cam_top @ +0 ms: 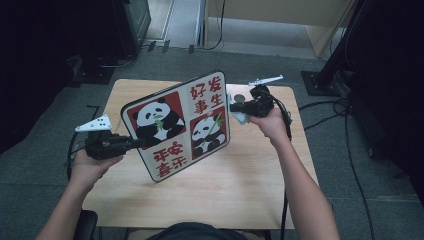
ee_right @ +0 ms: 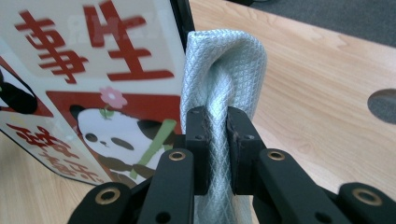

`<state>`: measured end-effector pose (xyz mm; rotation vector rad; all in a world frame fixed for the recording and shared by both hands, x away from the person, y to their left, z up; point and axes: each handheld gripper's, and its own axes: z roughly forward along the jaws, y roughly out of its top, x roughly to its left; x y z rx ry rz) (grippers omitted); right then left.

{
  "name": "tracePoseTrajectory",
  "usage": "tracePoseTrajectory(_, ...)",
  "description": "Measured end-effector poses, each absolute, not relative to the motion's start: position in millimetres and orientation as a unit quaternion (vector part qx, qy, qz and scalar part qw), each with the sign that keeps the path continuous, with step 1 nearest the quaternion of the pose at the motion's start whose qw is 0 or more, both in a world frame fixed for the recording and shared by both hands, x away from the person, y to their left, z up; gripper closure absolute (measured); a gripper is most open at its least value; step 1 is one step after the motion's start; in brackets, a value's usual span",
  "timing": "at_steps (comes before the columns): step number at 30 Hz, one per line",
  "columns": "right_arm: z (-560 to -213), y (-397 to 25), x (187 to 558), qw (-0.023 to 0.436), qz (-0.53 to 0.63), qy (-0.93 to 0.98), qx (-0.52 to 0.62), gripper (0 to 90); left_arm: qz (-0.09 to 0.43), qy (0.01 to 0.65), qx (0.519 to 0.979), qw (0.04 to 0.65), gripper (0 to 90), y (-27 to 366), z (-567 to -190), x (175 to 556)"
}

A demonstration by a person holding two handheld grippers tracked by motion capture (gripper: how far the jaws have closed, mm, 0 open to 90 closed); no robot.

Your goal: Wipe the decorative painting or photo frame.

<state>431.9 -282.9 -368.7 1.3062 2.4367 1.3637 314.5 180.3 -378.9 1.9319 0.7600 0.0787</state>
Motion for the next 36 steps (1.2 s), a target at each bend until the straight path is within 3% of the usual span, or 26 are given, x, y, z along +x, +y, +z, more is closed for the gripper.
tracePoseTrajectory(36, -409, -288, 421, 0.012, 0.434, 0.784, 0.444, 81.4, 0.03, 0.314, 0.802, 0.508, 78.5, 180, -379, 314)
